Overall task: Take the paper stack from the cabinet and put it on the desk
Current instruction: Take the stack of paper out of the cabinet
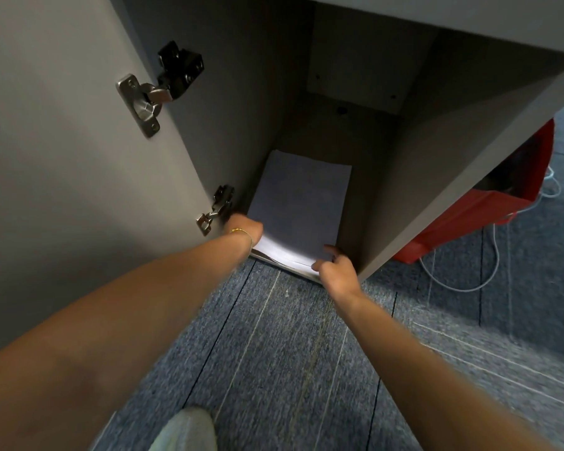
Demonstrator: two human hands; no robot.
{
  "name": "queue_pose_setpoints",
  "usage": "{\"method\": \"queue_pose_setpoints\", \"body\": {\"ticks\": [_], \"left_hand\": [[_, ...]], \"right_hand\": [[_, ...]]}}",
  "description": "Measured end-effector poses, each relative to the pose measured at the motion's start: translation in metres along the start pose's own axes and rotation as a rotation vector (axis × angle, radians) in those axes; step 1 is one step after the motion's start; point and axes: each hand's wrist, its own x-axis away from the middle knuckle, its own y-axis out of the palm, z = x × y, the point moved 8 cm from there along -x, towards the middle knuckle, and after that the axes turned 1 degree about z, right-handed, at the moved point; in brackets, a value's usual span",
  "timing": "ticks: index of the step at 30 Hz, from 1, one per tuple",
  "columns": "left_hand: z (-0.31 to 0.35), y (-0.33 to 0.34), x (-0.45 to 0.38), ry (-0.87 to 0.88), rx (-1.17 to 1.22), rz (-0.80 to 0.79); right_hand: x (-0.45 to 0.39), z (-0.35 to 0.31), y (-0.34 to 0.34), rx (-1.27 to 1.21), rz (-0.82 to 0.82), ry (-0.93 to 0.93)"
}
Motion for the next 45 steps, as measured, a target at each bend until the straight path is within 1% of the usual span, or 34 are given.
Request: {"method": "queue_pose_setpoints", "body": {"ticks": [3,6,8,11,14,16,18,20,22,25,27,30,34,39,42,45], "left_hand": [[0.01,-0.009,0.007,0.05,-0.008,0.011],[0.026,-0.023,0.025,0.114,-0.058,0.01],[0.033,-0.034,0.039,0.142,-0.028,0.008],[0.032,-0.048,0.062,0.167,0.011,-0.014],[0.019,-0.066,0.081,0.163,0.045,-0.055],[0.006,-0.079,0.094,0.15,0.061,-0.096],[-0.006,-0.088,0.111,0.142,0.111,-0.174],[-0.021,-0.092,0.121,0.105,0.145,-0.273],[-0.036,-0.091,0.13,0.029,0.197,-0.367],[-0.043,-0.084,0.142,-0.117,0.349,-0.499],[-0.037,-0.081,0.139,-0.182,0.467,-0.531],[-0.026,-0.073,0.129,-0.223,0.522,-0.57],[-0.028,-0.072,0.145,-0.317,0.488,-0.585],[-0.04,-0.103,0.207,-0.443,0.514,-0.55],[-0.049,-0.125,0.246,-0.507,0.488,-0.485],[-0.037,-0.154,0.289,-0.482,0.506,-0.405]], "right_hand": [[0.009,-0.002,-0.002,0.019,0.004,0.003],[0.021,0.002,-0.004,-0.042,0.027,0.036],[0.027,0.003,-0.002,-0.089,0.043,0.061],[0.022,0.004,0.002,-0.178,0.065,0.088],[0.015,0.006,0.001,-0.339,0.084,0.202],[0.019,0.003,0.004,-0.463,0.019,0.276],[0.024,-0.001,0.009,-0.558,-0.06,0.309],[0.029,-0.004,0.013,-0.565,-0.117,0.317],[0.034,-0.008,0.016,-0.517,-0.158,0.295],[0.043,-0.015,0.011,-0.422,-0.139,0.217],[0.044,-0.016,0.005,-0.413,-0.131,0.173],[0.045,-0.019,-0.004,-0.43,-0.11,0.153],[0.067,-0.03,-0.021,-0.44,-0.051,0.188],[0.145,-0.06,-0.028,-0.359,-0.104,0.208],[0.194,-0.08,-0.031,-0.28,-0.138,0.219],[0.242,-0.101,-0.039,-0.269,-0.157,0.228]]}}
